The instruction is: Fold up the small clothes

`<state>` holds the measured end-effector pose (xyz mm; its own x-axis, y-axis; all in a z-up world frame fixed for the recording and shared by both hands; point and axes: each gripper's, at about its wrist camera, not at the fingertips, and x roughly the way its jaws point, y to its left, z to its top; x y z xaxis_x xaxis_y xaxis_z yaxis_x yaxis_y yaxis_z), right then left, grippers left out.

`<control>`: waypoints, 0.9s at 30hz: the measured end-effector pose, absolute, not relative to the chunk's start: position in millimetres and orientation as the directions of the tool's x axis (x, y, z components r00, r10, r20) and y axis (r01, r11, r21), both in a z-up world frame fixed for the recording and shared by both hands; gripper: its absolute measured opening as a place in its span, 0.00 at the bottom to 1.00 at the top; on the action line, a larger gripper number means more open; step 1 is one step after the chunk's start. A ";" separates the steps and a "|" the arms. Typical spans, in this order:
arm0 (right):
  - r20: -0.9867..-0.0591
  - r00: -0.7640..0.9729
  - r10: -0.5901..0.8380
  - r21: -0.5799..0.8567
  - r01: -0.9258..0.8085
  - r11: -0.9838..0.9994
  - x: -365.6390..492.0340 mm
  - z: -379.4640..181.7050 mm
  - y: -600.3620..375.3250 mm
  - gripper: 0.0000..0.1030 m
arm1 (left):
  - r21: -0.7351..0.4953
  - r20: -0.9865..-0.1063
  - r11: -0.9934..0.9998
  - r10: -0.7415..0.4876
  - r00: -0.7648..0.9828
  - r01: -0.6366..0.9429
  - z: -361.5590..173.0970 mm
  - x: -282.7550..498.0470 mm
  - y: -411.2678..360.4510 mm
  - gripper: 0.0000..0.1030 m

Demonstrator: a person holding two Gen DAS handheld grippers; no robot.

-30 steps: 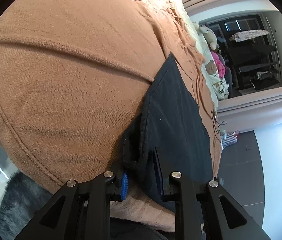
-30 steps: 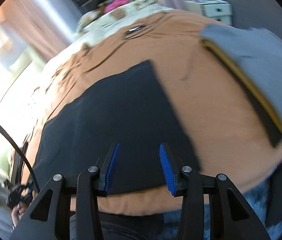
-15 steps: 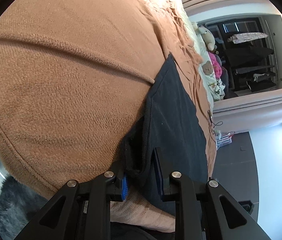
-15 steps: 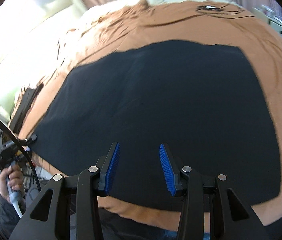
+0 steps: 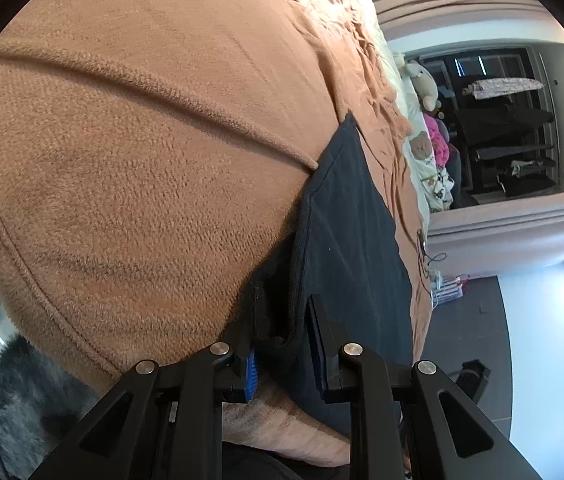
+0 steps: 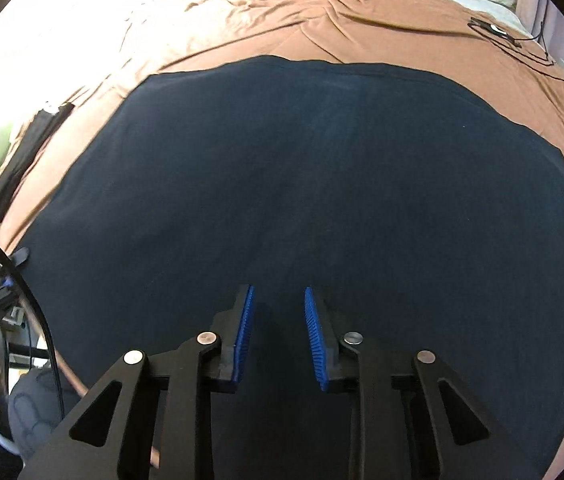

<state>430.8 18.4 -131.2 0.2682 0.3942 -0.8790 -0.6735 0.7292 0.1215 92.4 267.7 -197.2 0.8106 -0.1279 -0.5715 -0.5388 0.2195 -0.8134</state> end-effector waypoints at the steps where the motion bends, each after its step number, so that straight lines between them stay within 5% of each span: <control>1: -0.882 0.267 0.389 0.120 -0.671 0.732 436.0 -133.8 22.4 0.19 | -0.810 -0.576 0.223 -0.124 0.808 -0.543 -196.8 93.6 267.0 0.22; 27: -0.880 0.305 0.365 0.128 -0.588 0.799 585.6 -154.9 104.3 0.11 | -0.800 -0.597 0.143 -0.086 0.798 -0.583 -198.8 93.0 259.7 0.22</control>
